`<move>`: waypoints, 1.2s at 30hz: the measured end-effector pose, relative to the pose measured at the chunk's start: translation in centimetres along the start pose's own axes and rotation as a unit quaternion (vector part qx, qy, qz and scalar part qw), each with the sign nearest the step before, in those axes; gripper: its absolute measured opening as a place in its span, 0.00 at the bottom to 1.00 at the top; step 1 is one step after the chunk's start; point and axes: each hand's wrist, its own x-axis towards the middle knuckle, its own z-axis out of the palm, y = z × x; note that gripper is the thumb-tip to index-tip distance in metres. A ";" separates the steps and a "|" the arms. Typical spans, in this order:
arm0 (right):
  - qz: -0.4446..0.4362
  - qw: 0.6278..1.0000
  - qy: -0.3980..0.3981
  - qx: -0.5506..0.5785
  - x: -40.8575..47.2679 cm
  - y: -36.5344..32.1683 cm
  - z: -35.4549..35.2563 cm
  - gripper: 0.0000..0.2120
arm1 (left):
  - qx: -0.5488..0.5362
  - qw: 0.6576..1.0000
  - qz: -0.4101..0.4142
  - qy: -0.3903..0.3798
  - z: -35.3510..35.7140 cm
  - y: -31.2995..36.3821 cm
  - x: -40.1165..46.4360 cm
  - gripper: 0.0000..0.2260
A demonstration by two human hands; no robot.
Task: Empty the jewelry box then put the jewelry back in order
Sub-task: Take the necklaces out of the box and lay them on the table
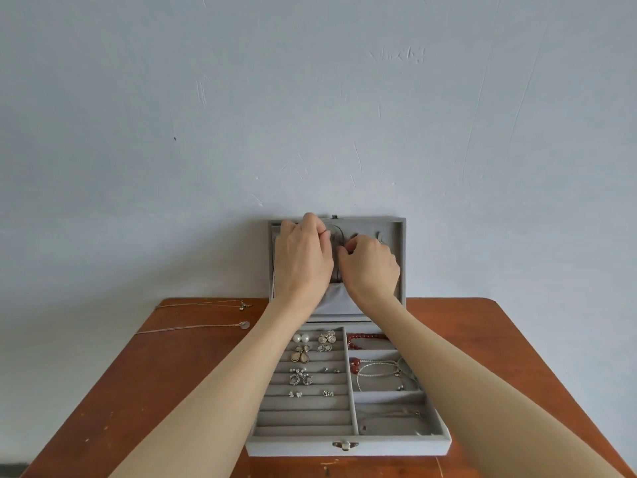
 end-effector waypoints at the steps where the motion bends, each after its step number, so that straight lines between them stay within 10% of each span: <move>1: 0.007 1.000 0.001 0.010 0.0 -0.1 -0.1 0.09 | -0.023 1.000 -0.007 -0.010 -0.1 0.1 0.4 0.04; 10: -0.043 0.964 -0.013 0.262 0.2 -1.6 -4.0 0.04 | -0.201 0.979 -0.021 -0.034 -3.8 1.2 2.9 0.04; 18: -0.053 0.892 -0.205 0.399 -3.2 -2.6 -5.8 0.04 | -0.132 0.987 -0.023 -0.093 -11.2 -3.1 -0.3 0.01; 36: -0.131 0.922 -0.335 0.143 -10.4 -8.4 6.3 0.09 | -0.003 0.975 -0.140 -0.174 -18.7 -18.6 -7.4 0.05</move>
